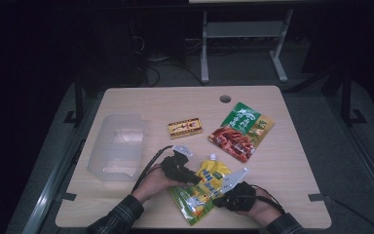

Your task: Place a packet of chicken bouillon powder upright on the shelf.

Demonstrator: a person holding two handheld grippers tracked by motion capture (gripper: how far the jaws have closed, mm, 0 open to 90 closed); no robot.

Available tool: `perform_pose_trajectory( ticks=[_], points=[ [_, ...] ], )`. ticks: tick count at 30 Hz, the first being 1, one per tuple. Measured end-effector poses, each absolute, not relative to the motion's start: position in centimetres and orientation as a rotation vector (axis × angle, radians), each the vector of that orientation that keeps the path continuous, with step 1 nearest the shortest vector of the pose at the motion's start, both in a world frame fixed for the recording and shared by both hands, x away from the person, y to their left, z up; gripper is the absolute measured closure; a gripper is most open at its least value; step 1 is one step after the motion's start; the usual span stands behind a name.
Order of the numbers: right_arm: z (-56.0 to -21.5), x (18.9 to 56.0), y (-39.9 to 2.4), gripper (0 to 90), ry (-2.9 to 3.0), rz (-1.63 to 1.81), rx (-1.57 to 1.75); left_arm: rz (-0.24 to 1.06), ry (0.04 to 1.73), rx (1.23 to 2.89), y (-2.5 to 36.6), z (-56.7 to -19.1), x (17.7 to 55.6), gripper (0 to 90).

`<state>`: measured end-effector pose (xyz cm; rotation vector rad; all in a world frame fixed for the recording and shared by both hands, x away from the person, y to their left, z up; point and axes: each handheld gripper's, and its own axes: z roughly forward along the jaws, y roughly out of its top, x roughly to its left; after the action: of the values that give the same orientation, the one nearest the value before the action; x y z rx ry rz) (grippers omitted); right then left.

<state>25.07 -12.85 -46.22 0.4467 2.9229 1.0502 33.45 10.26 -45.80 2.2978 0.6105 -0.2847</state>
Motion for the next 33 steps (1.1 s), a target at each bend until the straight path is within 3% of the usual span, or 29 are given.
perform_pose_trajectory(
  ticks=[12, 16, 20, 26, 33],
  points=[
    [-46.1, 25.1, -13.0, 90.0, 2.928, 1.046, 0.431, -0.183, 0.544, 2.285, 10.4, -44.7, 32.5, 85.9],
    [-45.5, 25.2, -13.4, 83.4, 2.9, 1.095, 0.457, -0.143, 0.543, 2.235, 11.1, -44.0, 32.4, 86.0],
    [-44.3, 25.3, -14.2, 68.4, 2.805, 1.198, 0.603, -0.092, 0.553, 2.182, 12.1, -42.9, 32.4, 86.3],
    [-43.4, 25.6, -15.6, 53.5, 2.691, 1.264, 0.709, -0.035, 0.564, 2.116, 13.7, -41.5, 32.2, 86.6],
    [-42.7, 26.0, -16.9, 49.1, 2.594, 1.314, 0.765, 0.032, 0.569, 2.052, 15.1, -40.1, 32.0, 87.3]
  ],
)
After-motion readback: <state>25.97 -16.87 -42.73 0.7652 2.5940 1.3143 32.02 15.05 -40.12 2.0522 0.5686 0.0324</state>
